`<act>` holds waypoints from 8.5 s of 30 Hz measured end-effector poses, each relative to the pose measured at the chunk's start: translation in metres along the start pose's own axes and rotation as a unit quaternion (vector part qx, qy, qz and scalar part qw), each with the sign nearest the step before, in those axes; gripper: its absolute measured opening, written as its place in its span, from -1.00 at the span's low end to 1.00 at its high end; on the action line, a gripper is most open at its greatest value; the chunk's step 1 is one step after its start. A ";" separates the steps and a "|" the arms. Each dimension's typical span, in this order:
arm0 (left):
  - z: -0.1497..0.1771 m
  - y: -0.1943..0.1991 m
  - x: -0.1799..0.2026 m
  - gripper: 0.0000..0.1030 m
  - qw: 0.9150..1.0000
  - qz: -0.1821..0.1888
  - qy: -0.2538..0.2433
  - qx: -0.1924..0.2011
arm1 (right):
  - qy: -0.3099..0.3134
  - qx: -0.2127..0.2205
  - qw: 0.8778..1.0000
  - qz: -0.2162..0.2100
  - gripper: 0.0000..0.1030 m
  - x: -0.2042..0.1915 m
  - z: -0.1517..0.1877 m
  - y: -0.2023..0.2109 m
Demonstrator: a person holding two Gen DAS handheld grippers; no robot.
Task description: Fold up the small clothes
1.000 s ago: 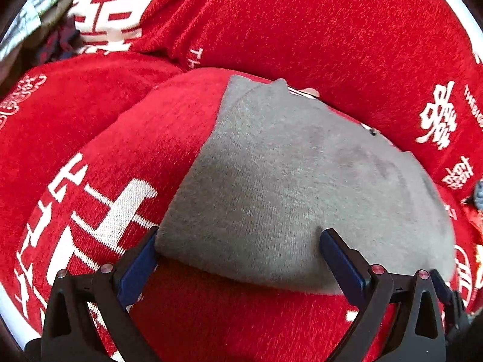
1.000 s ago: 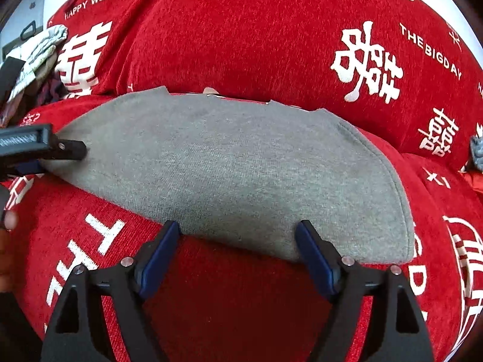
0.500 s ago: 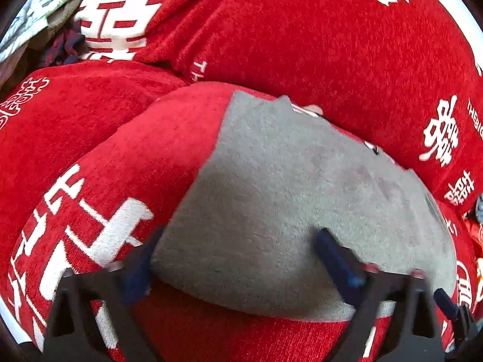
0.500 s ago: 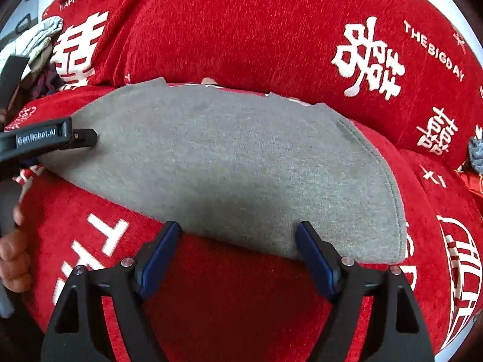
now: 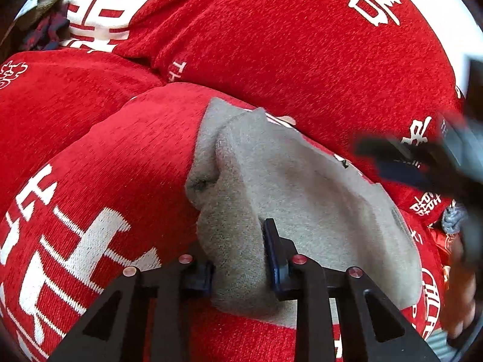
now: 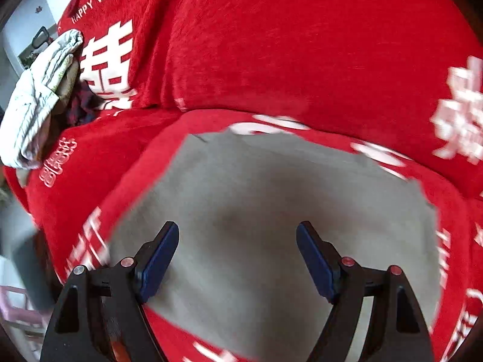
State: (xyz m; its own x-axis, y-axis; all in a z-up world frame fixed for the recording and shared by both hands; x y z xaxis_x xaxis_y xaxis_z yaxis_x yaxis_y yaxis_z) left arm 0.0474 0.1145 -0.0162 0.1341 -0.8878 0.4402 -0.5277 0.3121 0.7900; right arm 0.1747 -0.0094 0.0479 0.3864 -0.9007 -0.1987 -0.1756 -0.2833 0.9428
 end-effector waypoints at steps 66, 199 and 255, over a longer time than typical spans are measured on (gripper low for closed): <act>0.022 0.024 0.199 -0.57 0.966 -0.136 -0.221 0.011 | -0.074 0.003 0.990 -0.121 -0.66 0.112 -0.027 0.047; 0.040 0.008 0.211 -0.10 0.961 -0.038 -0.250 -0.107 | -0.042 0.104 0.994 0.010 -0.27 0.105 0.175 0.100; 0.098 0.050 0.110 0.57 0.961 -0.165 -0.215 -0.054 | -0.142 0.067 0.977 -0.141 0.03 0.101 0.194 0.049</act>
State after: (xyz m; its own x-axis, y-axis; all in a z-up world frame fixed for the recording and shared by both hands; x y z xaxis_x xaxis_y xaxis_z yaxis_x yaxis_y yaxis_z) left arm -0.0465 -0.0012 0.0296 -0.0924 -0.9949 -0.0412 -0.4219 0.0016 0.9066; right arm 0.0289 -0.1779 0.0222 0.1733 -0.8300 -0.5301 -0.2234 -0.5574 0.7997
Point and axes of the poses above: each gripper's, at about its wrist camera, not at the fingertips, and y roughly against the way its jaws point, x to its right, z to its underside, the point moved 5 cm from there along -y, roughly the way its jaws point, and after that the axes turned 9 degrees about -x, right-handed, at the moved point
